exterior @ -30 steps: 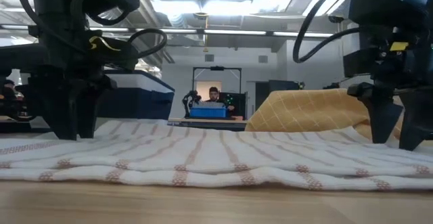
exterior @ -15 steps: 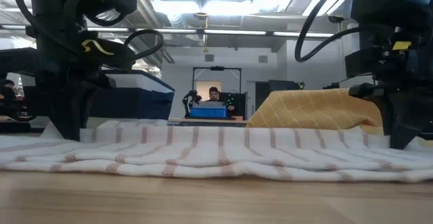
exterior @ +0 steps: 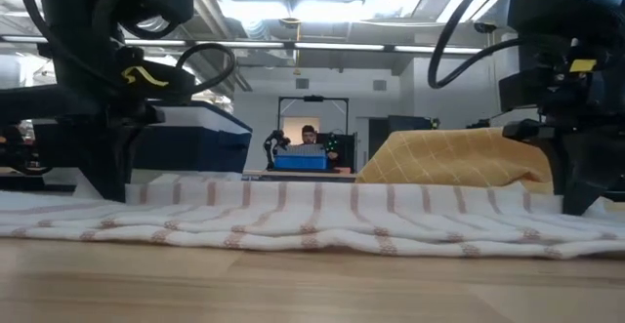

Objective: Fold towel
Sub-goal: Fold the white towel

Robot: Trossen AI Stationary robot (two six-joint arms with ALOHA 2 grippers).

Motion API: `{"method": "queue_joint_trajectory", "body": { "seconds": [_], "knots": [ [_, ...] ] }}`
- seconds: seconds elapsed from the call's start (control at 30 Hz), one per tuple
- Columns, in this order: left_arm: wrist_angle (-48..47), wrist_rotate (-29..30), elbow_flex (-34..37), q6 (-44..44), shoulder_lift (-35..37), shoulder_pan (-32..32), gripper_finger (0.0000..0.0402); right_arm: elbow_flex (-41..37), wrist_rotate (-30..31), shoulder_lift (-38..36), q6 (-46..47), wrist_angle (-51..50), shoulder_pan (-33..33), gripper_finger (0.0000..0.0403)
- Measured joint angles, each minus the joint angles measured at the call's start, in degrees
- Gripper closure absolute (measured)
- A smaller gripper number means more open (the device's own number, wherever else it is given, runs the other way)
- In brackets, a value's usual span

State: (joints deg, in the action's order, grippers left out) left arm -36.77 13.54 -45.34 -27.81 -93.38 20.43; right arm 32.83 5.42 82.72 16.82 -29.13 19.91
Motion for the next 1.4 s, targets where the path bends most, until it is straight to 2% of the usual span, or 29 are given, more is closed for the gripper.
{"method": "queue_joint_trajectory", "body": {
  "seconds": [0.1, 0.23, 0.37, 0.53, 0.73, 0.9, 1.03, 1.13, 1.33, 1.4],
  "knots": [
    [0.63, -0.76, 0.00, 1.58, 0.00, -0.15, 0.0357, -0.07, 0.56, 0.05, 0.37, 0.62, -0.06, 0.0332],
    [0.44, -2.64, -1.06, 3.68, -0.02, -0.20, 0.0300, -0.05, 1.47, 0.07, 0.57, 0.34, -0.08, 0.0267],
    [-3.67, -4.00, -4.81, 6.02, 0.02, -0.17, 0.0248, -0.03, 1.69, 0.07, 0.92, 0.40, -0.10, 0.0227],
    [-4.54, -2.79, -6.31, 9.20, 0.32, -0.92, 0.0210, -0.01, 1.69, 0.07, 0.93, 0.45, -0.10, 0.0214],
    [-4.21, -2.50, -3.79, 8.46, 0.28, -3.03, 0.0195, -0.01, 1.87, 0.07, 0.93, 0.45, -0.10, 0.0213],
    [-0.17, -8.35, -1.80, 8.78, 0.66, -4.17, 0.0194, -0.01, 1.96, 0.07, 0.91, 0.45, -0.08, 0.0212],
    [0.19, -8.80, -0.55, 8.55, 0.72, -4.63, 0.0212, -0.01, 1.83, 0.07, 0.80, 0.45, -0.08, 0.0217],
    [0.39, -8.93, -0.13, 8.55, 0.76, -4.74, 0.0256, -0.01, 1.30, 0.07, 0.67, 0.49, -0.06, 0.0240],
    [0.23, -8.94, -0.11, 8.33, 0.72, -4.74, 0.0380, -0.01, 0.39, 0.11, 0.68, 0.80, 0.03, 0.0339],
    [0.19, -8.48, -0.11, 8.00, 0.74, -4.71, 0.0392, -0.01, 0.49, 0.11, -0.23, 0.64, 0.04, 0.0379]
  ]
}}
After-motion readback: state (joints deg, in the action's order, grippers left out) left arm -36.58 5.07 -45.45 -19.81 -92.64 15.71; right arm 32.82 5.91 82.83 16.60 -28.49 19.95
